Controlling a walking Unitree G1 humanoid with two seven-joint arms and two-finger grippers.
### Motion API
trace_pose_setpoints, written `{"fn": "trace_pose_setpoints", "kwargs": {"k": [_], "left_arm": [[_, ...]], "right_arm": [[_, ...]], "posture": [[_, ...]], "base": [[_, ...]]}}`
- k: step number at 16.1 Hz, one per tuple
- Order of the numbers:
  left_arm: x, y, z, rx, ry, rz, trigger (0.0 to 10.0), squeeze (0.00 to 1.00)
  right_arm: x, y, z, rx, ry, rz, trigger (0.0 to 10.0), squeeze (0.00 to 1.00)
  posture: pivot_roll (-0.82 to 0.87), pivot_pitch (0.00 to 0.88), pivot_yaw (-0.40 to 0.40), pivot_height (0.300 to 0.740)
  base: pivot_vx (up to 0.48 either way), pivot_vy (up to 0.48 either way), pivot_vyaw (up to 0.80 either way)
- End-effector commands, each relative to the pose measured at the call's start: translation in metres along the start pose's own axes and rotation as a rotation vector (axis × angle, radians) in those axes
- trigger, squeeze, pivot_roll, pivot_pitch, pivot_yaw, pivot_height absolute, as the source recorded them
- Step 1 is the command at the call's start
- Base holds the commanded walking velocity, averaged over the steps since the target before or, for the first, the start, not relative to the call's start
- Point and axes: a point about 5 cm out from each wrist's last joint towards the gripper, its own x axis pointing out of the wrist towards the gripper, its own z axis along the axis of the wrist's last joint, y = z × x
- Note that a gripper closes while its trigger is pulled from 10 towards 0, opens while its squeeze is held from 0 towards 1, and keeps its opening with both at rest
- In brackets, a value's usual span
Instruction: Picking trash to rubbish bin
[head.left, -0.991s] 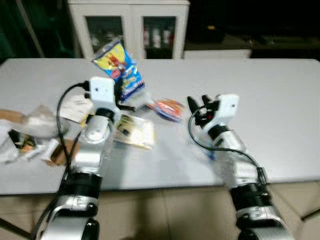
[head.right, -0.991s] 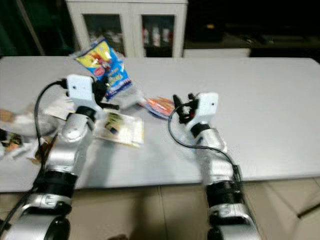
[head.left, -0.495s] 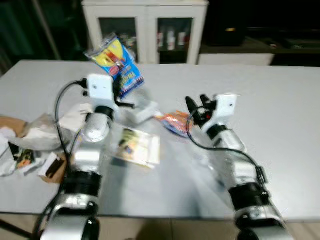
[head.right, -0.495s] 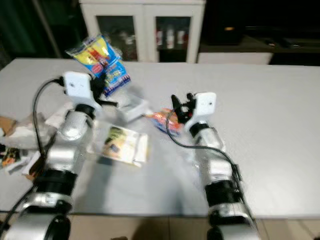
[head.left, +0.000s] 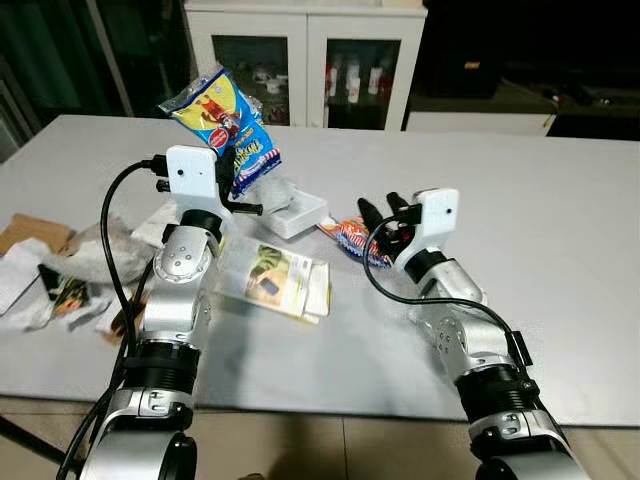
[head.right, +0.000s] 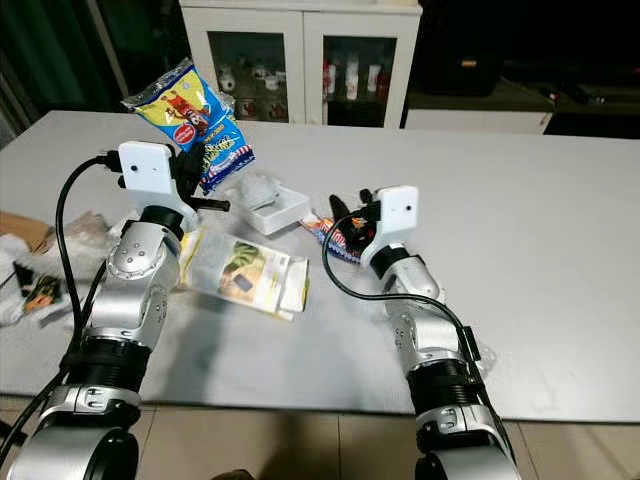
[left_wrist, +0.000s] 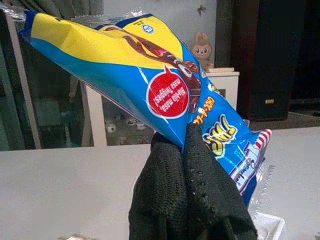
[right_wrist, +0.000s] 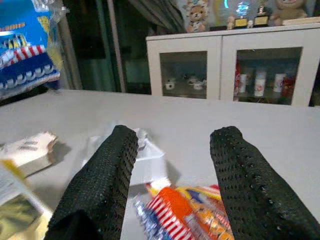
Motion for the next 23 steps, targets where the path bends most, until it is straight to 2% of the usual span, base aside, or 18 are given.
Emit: {"fn": "trace_pose_setpoints", "kwargs": {"k": [1,2,5,7,9,10,11,13,16,19,23], "left_arm": [[0.001,0.001,0.002,0.002,-0.001,-0.003,10.0,0.00],[0.000,0.002,0.001,0.000,0.005,-0.003,10.0,0.00],[0.000,0.000,-0.003,-0.002,0.020,-0.013,10.0,0.00],[0.000,0.000,-0.006,-0.030,0.044,-0.059,10.0,0.00],[-0.001,0.002,-0.008,-0.002,0.065,-0.094,10.0,0.00],[-0.002,0.003,-0.010,0.045,0.089,-0.142,10.0,0.00],[-0.003,0.005,-0.010,0.068,0.098,-0.168,10.0,0.00],[-0.003,0.015,-0.007,0.092,0.105,-0.202,10.0,0.00],[-0.004,0.043,0.000,0.185,0.130,-0.224,10.0,0.00],[-0.006,0.059,0.011,0.268,0.131,-0.279,10.0,0.00],[-0.007,0.065,0.016,0.325,0.146,-0.329,10.0,0.00]], "right_arm": [[-0.001,-0.004,-0.002,-0.008,0.026,-0.003,10.0,0.96],[-0.002,-0.005,-0.004,-0.008,0.046,0.011,10.0,1.00],[-0.005,-0.007,-0.010,-0.048,0.112,0.064,10.0,1.00],[-0.007,-0.007,-0.014,-0.086,0.160,0.110,10.0,1.00],[-0.009,-0.005,-0.019,-0.103,0.186,0.128,10.0,1.00],[-0.010,-0.004,-0.021,-0.119,0.202,0.152,10.0,0.58],[-0.011,-0.002,-0.022,-0.133,0.209,0.165,10.0,0.00],[-0.012,-0.003,-0.023,-0.128,0.218,0.169,10.0,0.00],[-0.014,-0.001,-0.025,-0.137,0.234,0.210,10.0,0.00],[-0.018,0.003,-0.030,-0.148,0.260,0.259,10.0,0.00],[-0.022,0.004,-0.039,-0.171,0.330,0.316,10.0,0.00]], "posture": [[0.04,0.025,-0.002,0.740],[0.04,0.026,-0.002,0.740],[0.04,0.029,-0.002,0.740],[0.04,0.032,-0.005,0.740],[0.04,0.032,-0.004,0.740],[0.04,0.032,-0.004,0.740],[0.05,0.036,-0.003,0.740],[0.05,0.040,-0.004,0.740],[0.05,0.040,-0.001,0.740],[0.06,0.041,-0.001,0.740],[0.06,0.042,-0.002,0.740]], "base": [[0.000,0.000,0.00],[0.000,0.000,0.00],[0.000,0.000,0.00],[0.000,0.000,0.00],[0.000,0.000,0.00],[0.000,0.000,0.00],[0.000,0.000,0.00],[0.000,0.000,0.00],[0.000,0.000,0.00],[0.000,0.000,0.00],[0.000,0.000,0.00]]}}
